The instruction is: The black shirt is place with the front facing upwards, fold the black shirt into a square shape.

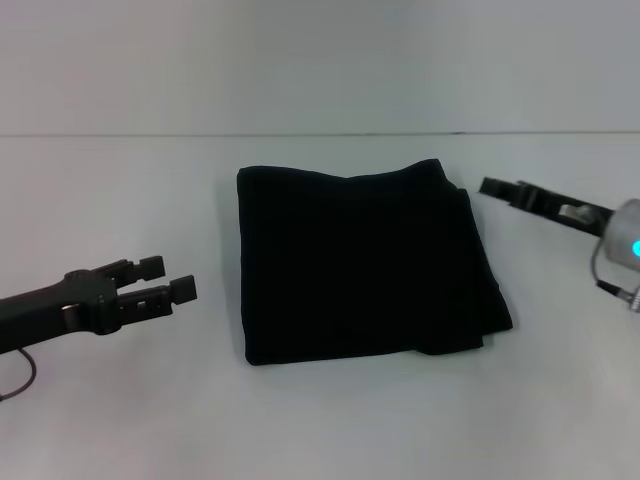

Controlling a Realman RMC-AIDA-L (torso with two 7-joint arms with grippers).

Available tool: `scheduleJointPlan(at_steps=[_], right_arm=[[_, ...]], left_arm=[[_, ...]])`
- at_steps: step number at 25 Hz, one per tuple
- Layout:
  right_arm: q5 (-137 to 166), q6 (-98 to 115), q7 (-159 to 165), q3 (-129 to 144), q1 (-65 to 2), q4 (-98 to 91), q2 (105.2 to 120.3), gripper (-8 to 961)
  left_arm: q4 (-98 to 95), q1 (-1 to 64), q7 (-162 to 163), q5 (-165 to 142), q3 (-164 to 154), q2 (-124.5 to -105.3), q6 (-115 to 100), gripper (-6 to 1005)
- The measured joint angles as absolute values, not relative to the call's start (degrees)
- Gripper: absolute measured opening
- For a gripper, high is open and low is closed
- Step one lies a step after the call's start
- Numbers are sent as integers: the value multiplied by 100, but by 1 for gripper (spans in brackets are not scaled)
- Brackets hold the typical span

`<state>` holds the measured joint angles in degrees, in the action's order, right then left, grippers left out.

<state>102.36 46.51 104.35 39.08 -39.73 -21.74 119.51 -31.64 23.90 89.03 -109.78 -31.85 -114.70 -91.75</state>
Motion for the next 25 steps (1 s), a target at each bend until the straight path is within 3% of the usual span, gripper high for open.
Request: scheduleJointPlan(at_steps=[6, 9, 14, 25], right_arm=[[9864, 5948, 9333, 3922, -3587, -2401, 11836, 439], [9884, 6399, 8614, 4005, -3576, -2380, 11897, 569], [9897, 5986, 8335, 4416, -3696, -2084, 11970, 674], [9890, 5391, 8327, 4604, -3619, -1945, 11923, 921]], left_arm=[[-3164, 2432, 9086, -10978, -3189, -11478, -9176, 908], [-3162, 2455, 9104, -10978, -3205, -11492, -9176, 908], [-3151, 2493, 9290, -10978, -3211, -11500, -9166, 909], [-2997, 2796, 10393, -11207, -3287, -11355, -9108, 908]])
